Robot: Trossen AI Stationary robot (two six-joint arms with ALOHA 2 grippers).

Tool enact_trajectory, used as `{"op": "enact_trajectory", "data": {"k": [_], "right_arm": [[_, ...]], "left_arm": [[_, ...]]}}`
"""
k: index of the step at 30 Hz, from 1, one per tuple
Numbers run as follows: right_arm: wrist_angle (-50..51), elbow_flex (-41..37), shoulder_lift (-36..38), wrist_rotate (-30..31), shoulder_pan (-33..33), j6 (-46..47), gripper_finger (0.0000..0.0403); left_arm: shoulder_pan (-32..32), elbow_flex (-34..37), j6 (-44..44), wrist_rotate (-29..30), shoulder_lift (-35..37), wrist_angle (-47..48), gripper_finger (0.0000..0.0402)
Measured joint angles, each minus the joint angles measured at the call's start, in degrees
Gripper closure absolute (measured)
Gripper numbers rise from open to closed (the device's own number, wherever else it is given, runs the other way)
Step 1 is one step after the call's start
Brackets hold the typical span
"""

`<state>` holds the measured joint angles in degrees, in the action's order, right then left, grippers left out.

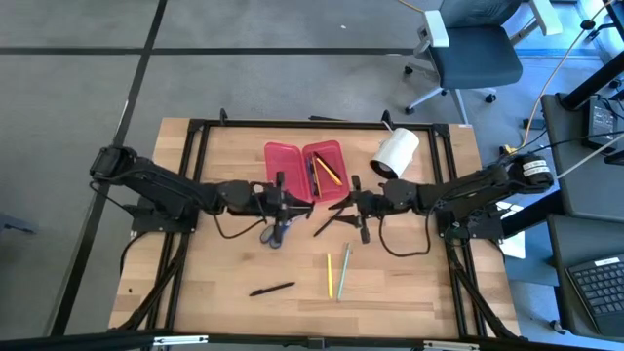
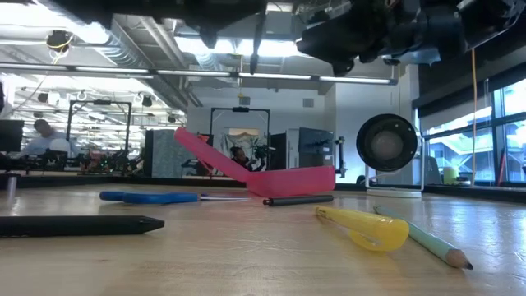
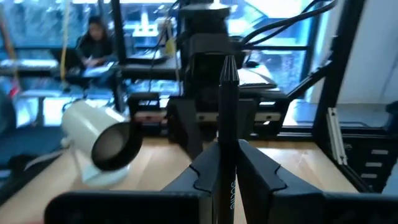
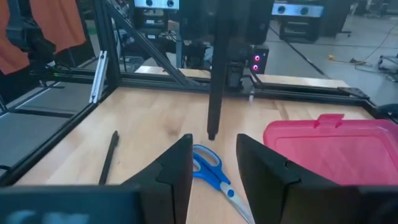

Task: Pick & place school supplies into a supply box
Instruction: Put the black pen into the red supply box

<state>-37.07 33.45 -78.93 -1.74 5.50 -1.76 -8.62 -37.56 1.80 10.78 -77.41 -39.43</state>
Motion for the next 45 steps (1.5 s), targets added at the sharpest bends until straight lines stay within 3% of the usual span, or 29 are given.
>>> {"op": "enact_trajectory", "data": {"k": [15,29,45], "right_arm": [[-4.1,3.9,-5.4,0.0,0.0,0.0,0.0274],[-4.0,5.1,-6.5,0.0,0.0,3.1,0.0277],[-3.9,5.1,-6.5,0.1,0.0,2.8,0.0341]], "left_arm": [[4.3,0.0,-4.1,-9.7,-7.7,-13.3,0.0368],[4.3,0.0,-9.5,-10.0,-7.7,-16.1,0.0368],[4.3,0.0,-10.1,-10.2,-7.7,-16.2,0.0368]]}}
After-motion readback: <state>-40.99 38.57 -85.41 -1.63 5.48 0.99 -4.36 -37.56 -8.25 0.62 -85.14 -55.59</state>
